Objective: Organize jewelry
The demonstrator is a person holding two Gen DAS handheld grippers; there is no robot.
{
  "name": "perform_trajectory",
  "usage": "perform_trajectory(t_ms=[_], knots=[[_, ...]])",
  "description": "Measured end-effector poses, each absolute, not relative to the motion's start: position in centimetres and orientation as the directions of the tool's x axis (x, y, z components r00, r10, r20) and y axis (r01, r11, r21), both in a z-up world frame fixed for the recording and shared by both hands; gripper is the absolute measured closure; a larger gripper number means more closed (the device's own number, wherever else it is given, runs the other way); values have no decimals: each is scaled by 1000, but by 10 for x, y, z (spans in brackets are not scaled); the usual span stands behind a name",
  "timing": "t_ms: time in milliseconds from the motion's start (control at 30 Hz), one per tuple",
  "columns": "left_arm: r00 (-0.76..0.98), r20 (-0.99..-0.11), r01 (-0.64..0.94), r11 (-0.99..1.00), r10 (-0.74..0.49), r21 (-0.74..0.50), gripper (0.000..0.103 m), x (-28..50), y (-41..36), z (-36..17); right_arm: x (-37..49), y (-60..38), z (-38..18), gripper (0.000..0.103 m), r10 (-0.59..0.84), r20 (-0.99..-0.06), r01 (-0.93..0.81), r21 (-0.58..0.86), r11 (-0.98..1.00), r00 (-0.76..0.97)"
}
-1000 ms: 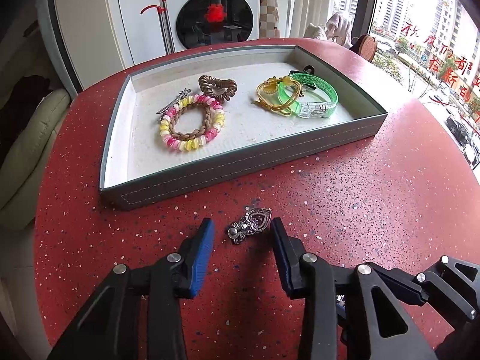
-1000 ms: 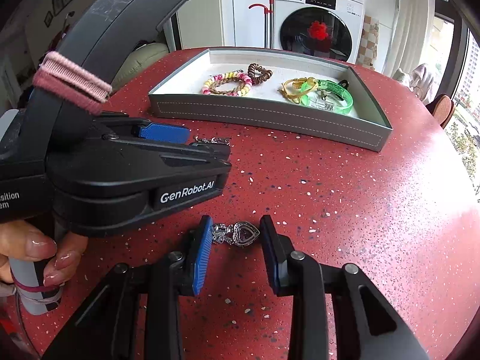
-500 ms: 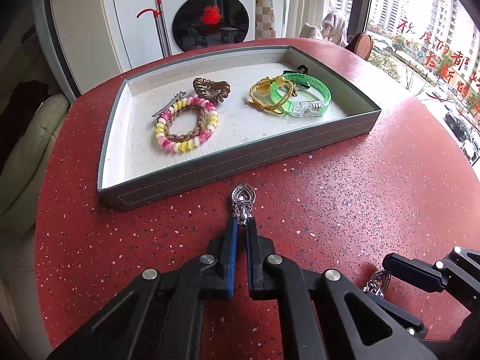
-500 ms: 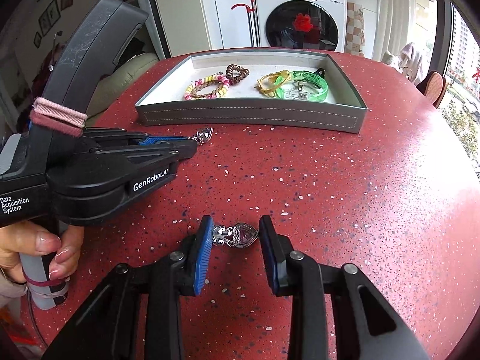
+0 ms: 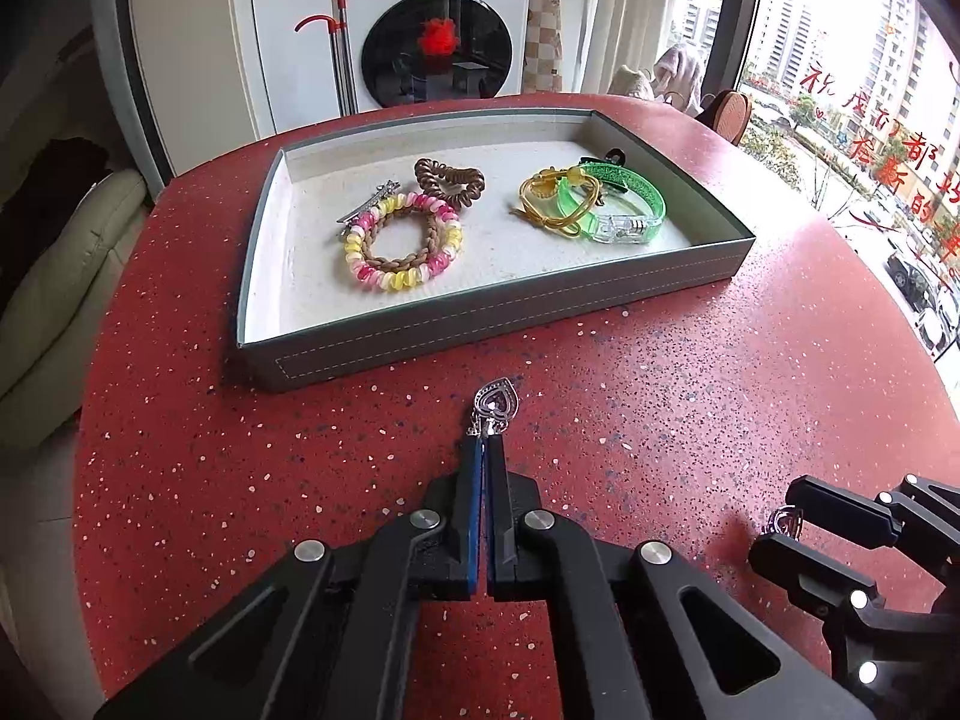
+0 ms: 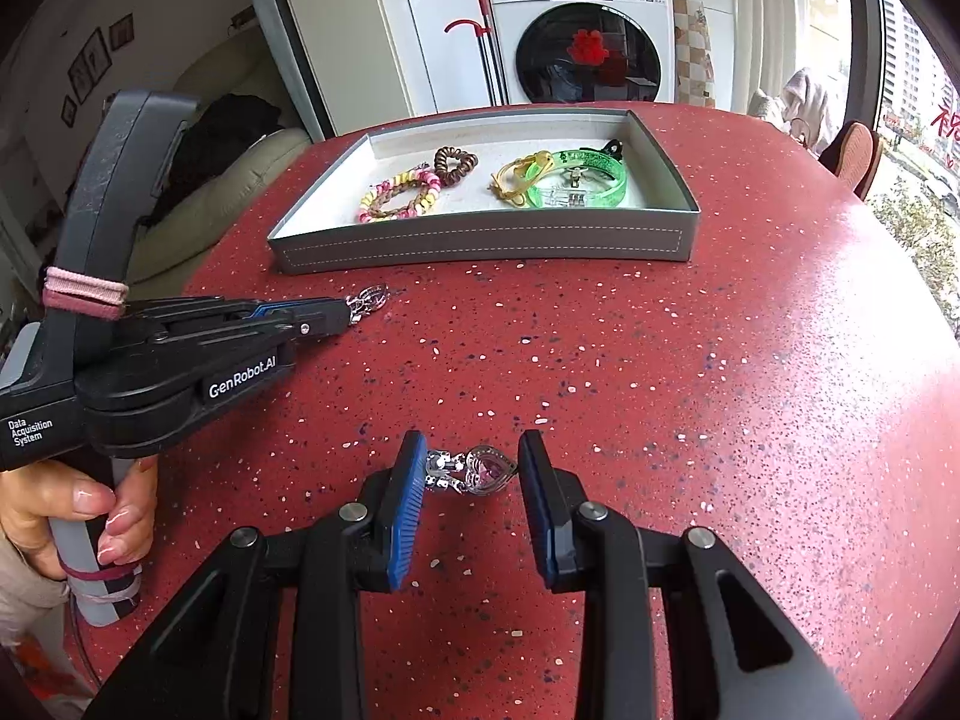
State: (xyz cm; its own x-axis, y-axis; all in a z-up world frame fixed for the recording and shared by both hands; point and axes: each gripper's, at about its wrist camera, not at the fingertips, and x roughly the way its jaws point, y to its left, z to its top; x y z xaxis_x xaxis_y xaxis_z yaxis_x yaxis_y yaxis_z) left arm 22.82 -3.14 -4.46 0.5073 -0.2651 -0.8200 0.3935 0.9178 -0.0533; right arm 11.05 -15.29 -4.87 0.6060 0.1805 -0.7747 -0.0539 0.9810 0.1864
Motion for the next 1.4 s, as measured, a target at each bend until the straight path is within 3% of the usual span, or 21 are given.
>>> perform_trajectory(t_ms=[367, 400, 433, 467, 500, 567, 867, 1033, 1067, 1100, 1400], knots=[[541, -803, 354, 934, -248, -51, 84, 228, -28, -39, 104, -160, -45, 69, 186, -767, -39, 205, 978, 615], [535, -807, 356, 933, -250, -53, 79, 228, -29, -39, 103, -160, -45, 69, 186, -766, -40, 205, 978, 616], [533, -809, 360, 932, -246, -46, 68, 228, -30, -39, 102, -160, -44, 69, 186, -764, -40, 206, 978, 617], [540, -807, 361, 932, -239, -35, 23, 227, -32, -39, 102, -161, -43, 69, 188, -763, -40, 208, 977, 619], [562, -796, 349, 937, -223, -16, 0, 225, -32, -38, 101, -162, -43, 69, 188, -762, -39, 210, 977, 620], [604, -769, 340, 940, -206, 15, 0, 221, -32, -34, 100, -164, -42, 69, 188, -760, -36, 212, 977, 622], [564, -808, 339, 940, -168, 41, 0, 239, -47, -49, 94, -175, -39, 69, 181, -756, -11, 224, 975, 629], [512, -832, 385, 923, -215, -2, 36, 243, -55, -58, 92, -179, -38, 69, 176, -756, 0, 227, 974, 630], [514, -829, 391, 920, -221, -2, 57, 241, -56, -57, 92, -179, -38, 69, 175, -755, 1, 226, 974, 631], [516, -828, 399, 917, -218, 7, 70, 240, -57, -56, 92, -180, -37, 69, 174, -755, 2, 226, 974, 633], [524, -813, 389, 920, -256, -39, 70, 229, -44, -46, 101, -183, -30, 69, 168, -750, 5, 223, 975, 640]])
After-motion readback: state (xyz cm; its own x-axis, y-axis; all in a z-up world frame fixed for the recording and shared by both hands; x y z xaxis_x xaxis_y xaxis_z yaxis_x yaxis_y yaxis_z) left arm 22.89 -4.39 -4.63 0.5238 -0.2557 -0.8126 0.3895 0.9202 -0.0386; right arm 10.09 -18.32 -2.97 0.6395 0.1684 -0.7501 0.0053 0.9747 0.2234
